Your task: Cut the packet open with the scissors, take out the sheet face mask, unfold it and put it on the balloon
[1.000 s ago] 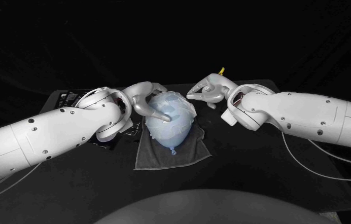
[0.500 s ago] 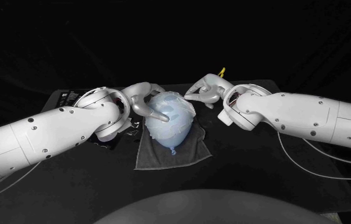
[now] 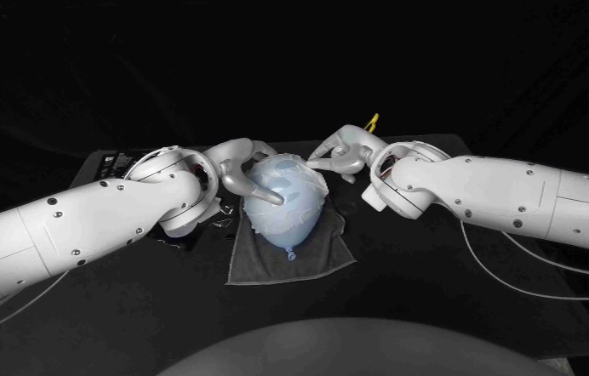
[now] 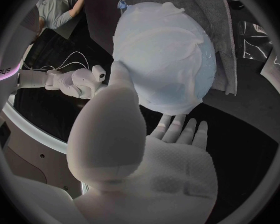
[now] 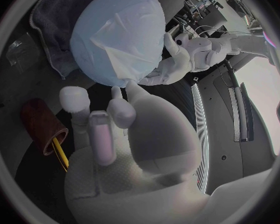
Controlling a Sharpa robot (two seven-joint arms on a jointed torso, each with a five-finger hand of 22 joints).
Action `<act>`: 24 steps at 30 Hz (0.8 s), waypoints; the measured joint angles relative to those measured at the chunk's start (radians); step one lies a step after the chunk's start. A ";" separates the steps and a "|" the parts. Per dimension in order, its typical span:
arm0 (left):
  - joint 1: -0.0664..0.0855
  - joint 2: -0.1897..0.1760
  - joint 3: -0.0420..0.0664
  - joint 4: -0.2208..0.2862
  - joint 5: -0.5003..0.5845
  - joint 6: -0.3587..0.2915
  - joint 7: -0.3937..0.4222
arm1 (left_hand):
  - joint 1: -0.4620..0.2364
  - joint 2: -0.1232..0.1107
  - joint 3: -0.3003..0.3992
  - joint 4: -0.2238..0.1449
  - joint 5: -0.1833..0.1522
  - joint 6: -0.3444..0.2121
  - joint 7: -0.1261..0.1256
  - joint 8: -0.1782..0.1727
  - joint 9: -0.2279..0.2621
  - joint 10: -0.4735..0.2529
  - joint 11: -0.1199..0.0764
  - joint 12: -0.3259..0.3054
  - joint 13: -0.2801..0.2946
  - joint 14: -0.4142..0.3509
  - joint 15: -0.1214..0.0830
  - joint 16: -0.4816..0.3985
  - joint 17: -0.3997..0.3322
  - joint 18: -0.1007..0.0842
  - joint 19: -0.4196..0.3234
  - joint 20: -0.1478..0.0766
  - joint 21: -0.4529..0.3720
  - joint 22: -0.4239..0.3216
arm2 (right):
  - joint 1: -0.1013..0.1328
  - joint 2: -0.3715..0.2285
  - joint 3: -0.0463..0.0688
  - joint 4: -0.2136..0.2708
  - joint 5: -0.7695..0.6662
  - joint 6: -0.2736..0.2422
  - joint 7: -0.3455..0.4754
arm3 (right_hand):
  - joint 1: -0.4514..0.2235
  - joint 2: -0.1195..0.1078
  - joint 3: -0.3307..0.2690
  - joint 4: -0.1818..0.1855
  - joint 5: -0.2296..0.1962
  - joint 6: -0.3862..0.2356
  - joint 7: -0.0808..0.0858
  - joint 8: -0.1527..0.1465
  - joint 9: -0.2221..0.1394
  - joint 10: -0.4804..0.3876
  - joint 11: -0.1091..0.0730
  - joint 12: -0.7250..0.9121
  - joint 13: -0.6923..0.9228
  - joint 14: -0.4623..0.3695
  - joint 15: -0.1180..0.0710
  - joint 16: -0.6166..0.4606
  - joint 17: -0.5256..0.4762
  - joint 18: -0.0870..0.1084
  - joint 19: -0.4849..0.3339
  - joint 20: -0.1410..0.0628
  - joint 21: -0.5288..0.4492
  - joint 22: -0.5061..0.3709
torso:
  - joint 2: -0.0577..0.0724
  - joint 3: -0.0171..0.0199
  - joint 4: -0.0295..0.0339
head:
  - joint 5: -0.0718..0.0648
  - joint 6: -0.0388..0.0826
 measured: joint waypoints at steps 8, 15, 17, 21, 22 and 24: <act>0.000 0.000 0.000 0.000 0.000 0.001 -0.002 | 0.004 0.002 0.000 0.000 0.000 0.005 -0.002 0.000 0.000 0.003 0.003 0.000 0.000 0.002 -0.002 0.000 0.001 0.015 0.000 0.000 0.000 0.000 | -0.002 0.010 -0.001 -0.002 -0.004 0.002 -0.006 | 0.000 0.000 0.000 0.000 0.000 0.007 0.000 0.000 0.001 0.000 0.000 0.000 0.000 0.002 -0.002 0.000 -0.001 -0.006 0.000 0.000 0.000 0.001 | 0.000 -0.0001 0.0001 | 0.002 0.000; 0.000 0.000 0.000 -0.001 0.000 0.002 -0.003 | 0.004 0.002 0.000 0.000 0.000 0.005 -0.002 0.000 0.001 0.006 0.001 0.004 0.000 0.005 0.002 0.000 0.002 0.015 0.000 0.000 0.000 0.000 | -0.003 0.018 -0.001 -0.006 -0.024 -0.009 -0.021 | -0.014 -0.014 -0.013 -0.009 0.000 0.020 -0.005 0.006 0.005 0.000 0.000 0.000 0.000 0.002 -0.002 0.000 0.000 -0.007 0.000 0.000 0.004 0.002 | 0.000 -0.0001 0.0000 | 0.002 0.000; 0.000 0.000 0.000 -0.001 0.000 0.002 -0.004 | 0.004 0.002 0.000 0.000 0.000 0.005 -0.002 0.000 0.001 0.007 0.000 0.004 0.000 0.005 0.002 0.000 0.002 0.015 0.000 0.000 0.000 0.000 | -0.003 0.022 -0.001 -0.010 -0.042 -0.019 -0.032 | -0.022 -0.022 -0.020 -0.008 0.000 0.027 -0.009 0.015 0.010 0.000 0.000 0.000 0.000 0.002 -0.002 0.000 0.000 -0.007 0.000 0.000 0.004 0.002 | 0.000 -0.0001 0.0000 | 0.002 0.000; 0.000 0.000 0.000 0.000 0.000 0.002 -0.004 | 0.004 0.002 0.000 0.000 0.000 0.005 -0.002 0.000 0.001 0.007 0.000 0.004 0.000 0.005 0.002 0.000 0.002 0.015 0.000 0.000 0.000 0.000 | -0.005 0.029 -0.001 -0.017 -0.088 -0.044 -0.061 | -0.026 -0.038 -0.041 -0.007 0.000 0.046 -0.017 0.033 0.017 -0.001 -0.002 0.003 0.000 0.003 -0.003 -0.001 0.000 -0.007 0.000 0.000 0.004 -0.001 | 0.000 -0.0002 0.0000 | 0.001 0.000; 0.000 0.000 0.000 0.000 0.000 0.002 -0.004 | 0.004 0.002 0.000 0.000 0.000 0.005 -0.002 0.002 0.001 0.007 0.000 0.004 0.000 0.005 0.002 0.000 0.002 0.015 0.000 0.000 0.000 0.001 | -0.005 0.031 -0.001 -0.019 -0.099 -0.050 -0.068 | -0.025 -0.039 -0.043 -0.007 0.000 0.052 -0.020 0.039 0.020 -0.001 -0.002 0.003 0.000 0.003 -0.003 -0.001 0.000 -0.007 0.000 0.000 0.004 -0.001 | 0.000 -0.0002 0.0000 | 0.001 0.000; 0.000 0.000 0.000 0.000 0.000 0.002 -0.004 | 0.004 0.002 0.000 0.000 0.000 0.007 0.000 0.006 0.001 0.007 0.000 0.004 0.000 0.005 0.002 0.000 0.002 0.015 0.000 0.000 0.000 0.001 | -0.006 0.035 -0.001 -0.023 -0.121 -0.062 -0.085 | -0.023 -0.040 -0.054 -0.009 0.000 0.065 -0.033 0.064 0.032 -0.006 -0.011 0.004 0.000 -0.001 -0.009 -0.003 0.000 -0.008 -0.006 -0.006 0.004 -0.002 | 0.000 -0.0002 0.0001 | 0.001 0.000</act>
